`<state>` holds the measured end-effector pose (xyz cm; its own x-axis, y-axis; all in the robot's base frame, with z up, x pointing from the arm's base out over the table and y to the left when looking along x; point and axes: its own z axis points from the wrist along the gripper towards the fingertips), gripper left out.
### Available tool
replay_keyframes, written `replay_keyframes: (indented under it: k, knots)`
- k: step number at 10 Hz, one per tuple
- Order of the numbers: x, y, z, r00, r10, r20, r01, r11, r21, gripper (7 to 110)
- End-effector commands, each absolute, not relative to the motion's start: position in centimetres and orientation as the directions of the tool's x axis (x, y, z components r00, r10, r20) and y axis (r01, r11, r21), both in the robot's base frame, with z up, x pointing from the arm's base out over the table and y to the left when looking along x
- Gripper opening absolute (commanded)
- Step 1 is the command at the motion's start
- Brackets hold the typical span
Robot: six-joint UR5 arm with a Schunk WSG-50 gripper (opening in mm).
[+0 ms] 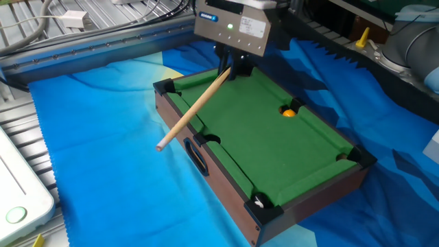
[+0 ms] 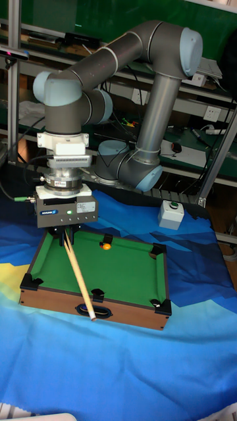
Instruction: Hit the pool ball
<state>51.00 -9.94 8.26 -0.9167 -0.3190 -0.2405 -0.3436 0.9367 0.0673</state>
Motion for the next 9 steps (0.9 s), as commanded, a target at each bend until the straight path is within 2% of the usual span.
replay_keyframes:
  k: [1, 3, 9]
  knots:
    - [49.2, -9.1, 9.1, -0.925, -0.315, -0.214, -0.346, 0.929, 0.129, 7]
    - [48.7, -8.7, 9.1, -0.927, -0.316, -0.202, -0.348, 0.925, 0.151, 7]
    - [49.1, -10.0, 7.4, -0.93, -0.322, -0.176, -0.346, 0.929, 0.129, 7]
